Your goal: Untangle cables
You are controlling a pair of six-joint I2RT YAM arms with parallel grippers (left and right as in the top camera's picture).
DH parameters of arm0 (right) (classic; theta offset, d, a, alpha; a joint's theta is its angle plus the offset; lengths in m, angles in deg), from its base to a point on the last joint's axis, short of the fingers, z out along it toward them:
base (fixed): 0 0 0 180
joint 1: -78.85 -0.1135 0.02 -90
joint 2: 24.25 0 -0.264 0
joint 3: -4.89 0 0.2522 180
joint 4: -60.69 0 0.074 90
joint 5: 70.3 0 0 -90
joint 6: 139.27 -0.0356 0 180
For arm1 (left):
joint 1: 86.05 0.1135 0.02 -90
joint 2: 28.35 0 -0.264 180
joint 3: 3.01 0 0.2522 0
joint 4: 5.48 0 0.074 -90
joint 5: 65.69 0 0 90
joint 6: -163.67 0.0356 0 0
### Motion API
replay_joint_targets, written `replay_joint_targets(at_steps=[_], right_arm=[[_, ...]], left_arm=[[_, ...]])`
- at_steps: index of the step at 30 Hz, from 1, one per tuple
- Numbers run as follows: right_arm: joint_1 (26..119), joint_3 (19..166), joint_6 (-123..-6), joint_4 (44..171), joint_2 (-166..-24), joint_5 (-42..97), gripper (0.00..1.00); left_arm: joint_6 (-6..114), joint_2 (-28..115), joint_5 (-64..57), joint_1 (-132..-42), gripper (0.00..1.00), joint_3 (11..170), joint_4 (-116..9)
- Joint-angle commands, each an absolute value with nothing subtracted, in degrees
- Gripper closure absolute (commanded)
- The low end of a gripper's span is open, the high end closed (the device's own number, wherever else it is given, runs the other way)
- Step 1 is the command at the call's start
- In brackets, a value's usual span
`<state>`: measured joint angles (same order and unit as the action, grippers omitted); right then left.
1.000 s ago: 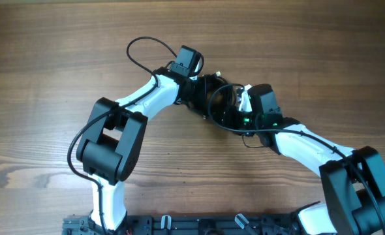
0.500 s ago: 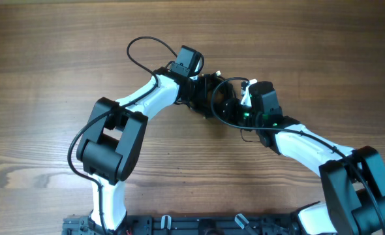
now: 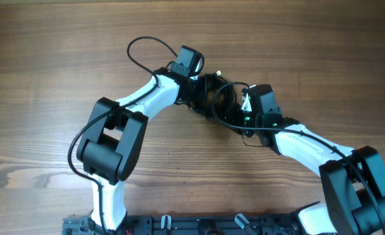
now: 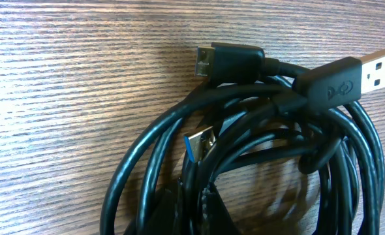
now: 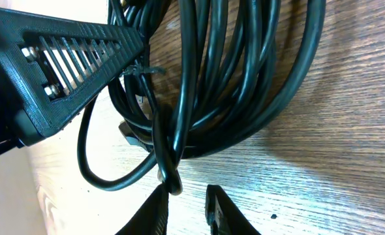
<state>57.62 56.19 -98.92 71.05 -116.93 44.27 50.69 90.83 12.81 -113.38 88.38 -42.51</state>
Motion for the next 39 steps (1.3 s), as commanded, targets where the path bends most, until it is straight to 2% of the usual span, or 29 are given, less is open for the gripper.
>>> replay_joint_targets(at_steps=[1,12,16,20,28,39], right_arm=[[56.6,55.7,-97.8,71.1,-117.7,44.9,0.78],[53.6,55.7,-97.5,67.7,-117.7,34.6,0.79],[53.5,55.7,-97.3,68.1,-117.7,34.7,0.79],[53.5,55.7,-97.2,70.3,-117.7,34.7,0.84],[53.5,55.7,-95.9,70.5,-117.7,36.4,0.85],[53.0,55.7,-95.7,64.1,-118.2,30.5,0.87]], left_arm=[[51.0,93.5,13.5,-113.5,0.96,87.9,-42.2],[51.0,93.5,13.5,-113.5,0.95,87.9,-42.1],[51.0,93.5,13.5,-113.5,0.95,87.9,-42.1],[51.0,93.5,13.5,-113.5,0.95,87.9,-42.1],[51.0,93.5,13.5,-113.5,0.95,87.9,-42.1],[51.0,93.5,13.5,-113.5,0.95,87.9,-42.1]])
